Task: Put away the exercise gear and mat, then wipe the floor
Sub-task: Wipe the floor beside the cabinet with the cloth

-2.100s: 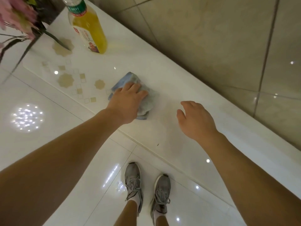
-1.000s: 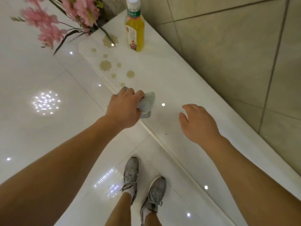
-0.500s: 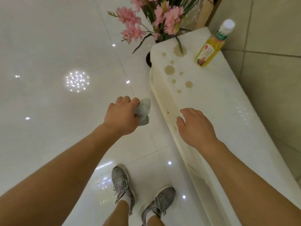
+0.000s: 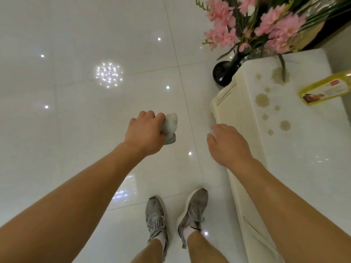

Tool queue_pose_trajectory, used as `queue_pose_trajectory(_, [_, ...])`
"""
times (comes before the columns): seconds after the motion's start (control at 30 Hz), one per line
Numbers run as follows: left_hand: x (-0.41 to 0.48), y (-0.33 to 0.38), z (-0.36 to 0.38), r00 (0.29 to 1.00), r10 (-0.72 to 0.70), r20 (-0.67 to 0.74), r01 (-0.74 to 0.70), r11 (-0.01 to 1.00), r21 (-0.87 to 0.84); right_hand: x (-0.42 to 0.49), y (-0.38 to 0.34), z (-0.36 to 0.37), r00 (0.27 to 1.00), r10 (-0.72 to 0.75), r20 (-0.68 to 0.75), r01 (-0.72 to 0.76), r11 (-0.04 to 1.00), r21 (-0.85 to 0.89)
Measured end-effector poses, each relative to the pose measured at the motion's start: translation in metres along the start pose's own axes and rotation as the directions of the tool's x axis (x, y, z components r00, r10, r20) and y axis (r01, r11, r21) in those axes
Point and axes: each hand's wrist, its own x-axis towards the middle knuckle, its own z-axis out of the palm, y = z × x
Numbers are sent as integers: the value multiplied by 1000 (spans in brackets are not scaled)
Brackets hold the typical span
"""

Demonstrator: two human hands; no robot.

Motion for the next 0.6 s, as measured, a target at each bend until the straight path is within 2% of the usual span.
queue_pose_trajectory(0.3, [81,-35,72,998,-64,-4,64,998,-12,121,10,57,992,-115,60,119,989,-82])
queue_pose_trajectory(0.6, [183,-67,197,997,-18,-76,15,999,-41,251,45,157,994,-105,26,108,980,-166])
